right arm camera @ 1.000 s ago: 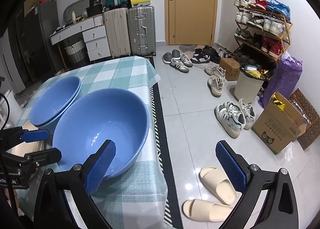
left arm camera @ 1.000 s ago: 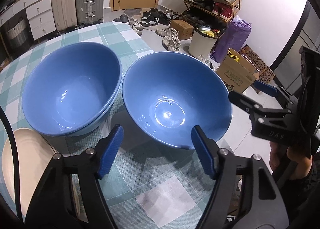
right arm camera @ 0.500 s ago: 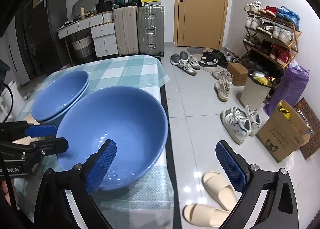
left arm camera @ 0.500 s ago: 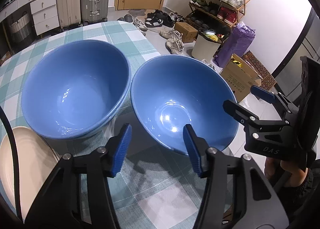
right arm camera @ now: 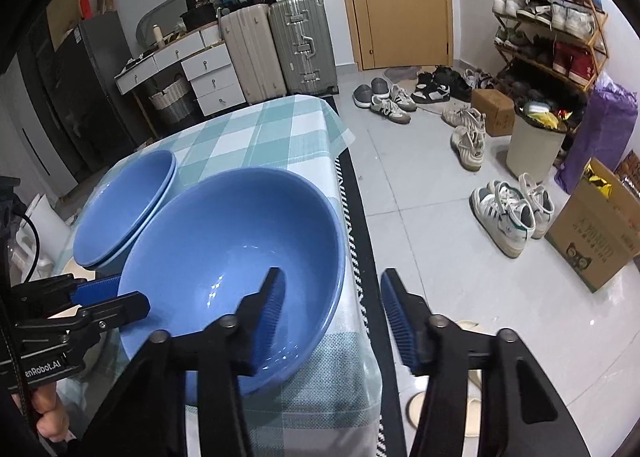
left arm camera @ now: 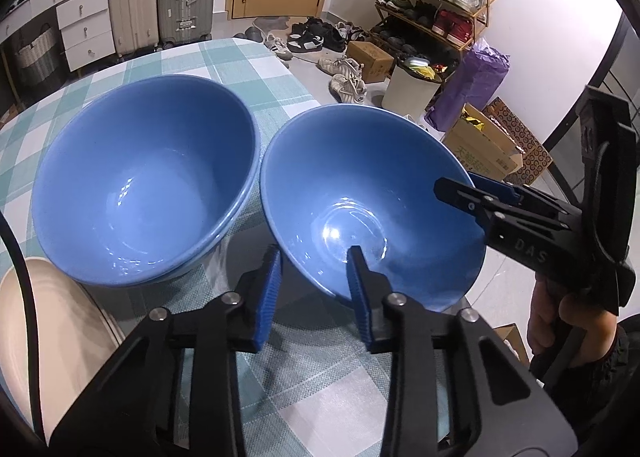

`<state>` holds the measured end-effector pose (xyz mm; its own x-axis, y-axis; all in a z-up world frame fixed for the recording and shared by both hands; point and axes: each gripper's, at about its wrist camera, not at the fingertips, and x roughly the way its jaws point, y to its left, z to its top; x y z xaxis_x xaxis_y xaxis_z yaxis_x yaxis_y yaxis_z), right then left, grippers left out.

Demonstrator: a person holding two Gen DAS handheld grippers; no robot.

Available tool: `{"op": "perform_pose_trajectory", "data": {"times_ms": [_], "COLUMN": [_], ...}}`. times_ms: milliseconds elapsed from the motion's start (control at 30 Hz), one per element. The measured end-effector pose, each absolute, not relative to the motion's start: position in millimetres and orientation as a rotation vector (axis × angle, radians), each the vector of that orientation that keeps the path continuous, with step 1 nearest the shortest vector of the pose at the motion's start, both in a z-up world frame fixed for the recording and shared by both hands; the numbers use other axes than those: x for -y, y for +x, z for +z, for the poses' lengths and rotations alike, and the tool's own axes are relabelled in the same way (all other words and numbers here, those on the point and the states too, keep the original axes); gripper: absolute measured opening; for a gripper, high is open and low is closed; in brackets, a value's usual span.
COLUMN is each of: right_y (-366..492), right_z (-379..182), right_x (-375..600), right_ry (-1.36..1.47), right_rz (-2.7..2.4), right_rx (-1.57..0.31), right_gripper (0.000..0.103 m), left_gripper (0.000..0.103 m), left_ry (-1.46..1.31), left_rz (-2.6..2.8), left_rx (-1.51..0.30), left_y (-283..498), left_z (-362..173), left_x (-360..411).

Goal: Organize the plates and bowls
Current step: 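Move both grippers to the rim of the single blue bowl, then close both grippers on the rim of the single blue bowl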

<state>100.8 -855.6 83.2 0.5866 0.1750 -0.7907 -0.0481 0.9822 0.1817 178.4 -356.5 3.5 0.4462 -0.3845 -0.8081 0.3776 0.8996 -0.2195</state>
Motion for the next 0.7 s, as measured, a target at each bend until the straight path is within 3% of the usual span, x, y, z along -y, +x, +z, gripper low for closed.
{"op": "perform_pose_trajectory", "data": {"times_ms": [267, 700], "right_y": [105.6, 105.8], "right_z": [77.0, 77.2], "right_x": [856.4, 852.3], "right_ry": [0.174, 0.166], "right_rz": [0.126, 0.128], "right_rx": [-0.955, -0.962], "right_gripper": [0.020, 0.018], "left_gripper": [0.025, 0.025], "left_ry": [0.004, 0.027], "left_rz": [-0.472, -0.477], "left_rx": [-0.990, -0.977], "left_y": [181.9, 176.5], "left_z": [1.4, 4.4], "left_x": [362.2, 369.9]}}
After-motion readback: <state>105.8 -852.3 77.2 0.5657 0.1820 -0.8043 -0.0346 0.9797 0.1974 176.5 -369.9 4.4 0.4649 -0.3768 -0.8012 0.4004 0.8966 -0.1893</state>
